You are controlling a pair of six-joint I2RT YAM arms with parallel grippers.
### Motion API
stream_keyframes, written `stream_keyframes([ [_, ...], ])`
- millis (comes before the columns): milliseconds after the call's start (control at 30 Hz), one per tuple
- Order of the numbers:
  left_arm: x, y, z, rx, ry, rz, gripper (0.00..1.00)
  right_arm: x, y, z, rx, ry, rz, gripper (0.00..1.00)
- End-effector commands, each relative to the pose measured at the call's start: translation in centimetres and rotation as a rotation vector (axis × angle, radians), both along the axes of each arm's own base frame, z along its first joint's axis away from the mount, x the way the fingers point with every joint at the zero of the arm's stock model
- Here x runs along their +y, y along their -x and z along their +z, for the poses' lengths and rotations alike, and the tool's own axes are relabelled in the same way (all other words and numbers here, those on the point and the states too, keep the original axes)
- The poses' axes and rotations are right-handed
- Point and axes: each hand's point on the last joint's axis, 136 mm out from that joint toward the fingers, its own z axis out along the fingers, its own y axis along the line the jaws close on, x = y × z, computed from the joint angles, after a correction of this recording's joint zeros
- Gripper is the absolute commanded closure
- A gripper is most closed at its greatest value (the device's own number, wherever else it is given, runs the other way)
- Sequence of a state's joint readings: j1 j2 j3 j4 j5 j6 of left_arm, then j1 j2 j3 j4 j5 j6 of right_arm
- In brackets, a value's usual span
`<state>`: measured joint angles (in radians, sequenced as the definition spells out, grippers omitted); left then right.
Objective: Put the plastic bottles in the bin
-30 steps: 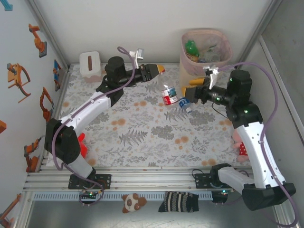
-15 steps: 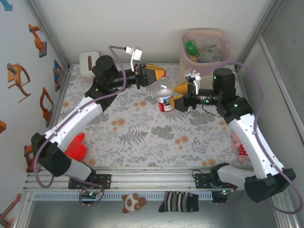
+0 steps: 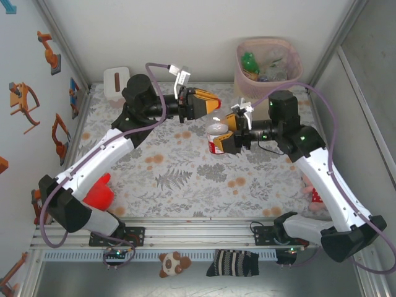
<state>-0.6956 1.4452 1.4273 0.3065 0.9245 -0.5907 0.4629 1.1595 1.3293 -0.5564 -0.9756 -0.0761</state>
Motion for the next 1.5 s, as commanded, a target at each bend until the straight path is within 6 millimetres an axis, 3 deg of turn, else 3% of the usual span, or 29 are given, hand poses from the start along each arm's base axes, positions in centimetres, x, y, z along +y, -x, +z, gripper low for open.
stream_keyframes([
  [0,0.9,1.9,3.1,-0.111,0.071,-0.021,0.76,0.3,0.3,1.7,-0.038,-0.028,0.013,0.27],
  [367,1.0,2.0,3.3,-0.124,0.08,-0.015,0.73,0.5,0.1,1.7,-0.026,-0.026,0.006,0.31],
  [467,1.1,1.5,3.1,-0.127,0.071,0.025,0.66,0.5,-0.5,1.7,-0.003,-0.018,-0.027,0.34],
  [633,2.0,0.2,2.5,-0.14,0.043,0.147,0.42,0.5,-0.9,2.3,-0.001,-0.021,-0.05,0.39],
  [833,4.5,-1.1,2.5,-0.147,0.044,0.294,0.31,-0.1,-2.5,3.2,-0.021,-0.022,-0.122,0.41],
  [1000,7.0,-1.8,2.0,-0.154,0.036,0.415,0.27,-2.1,-6.0,5.0,-0.051,-0.03,-0.274,0.42],
  [1100,7.9,-1.9,1.6,-0.147,0.028,0.452,0.27,-4.2,-9.5,6.7,-0.055,-0.049,-0.414,0.43],
  [1267,9.2,-1.7,1.3,-0.152,0.031,0.512,0.27,-9.1,-16.3,8.8,-0.031,-0.073,-0.673,0.44],
  [1467,10.2,-1.3,1.1,-0.156,0.018,0.548,0.26,-14.9,-23.5,9.1,-0.057,-0.024,-0.968,0.47],
])
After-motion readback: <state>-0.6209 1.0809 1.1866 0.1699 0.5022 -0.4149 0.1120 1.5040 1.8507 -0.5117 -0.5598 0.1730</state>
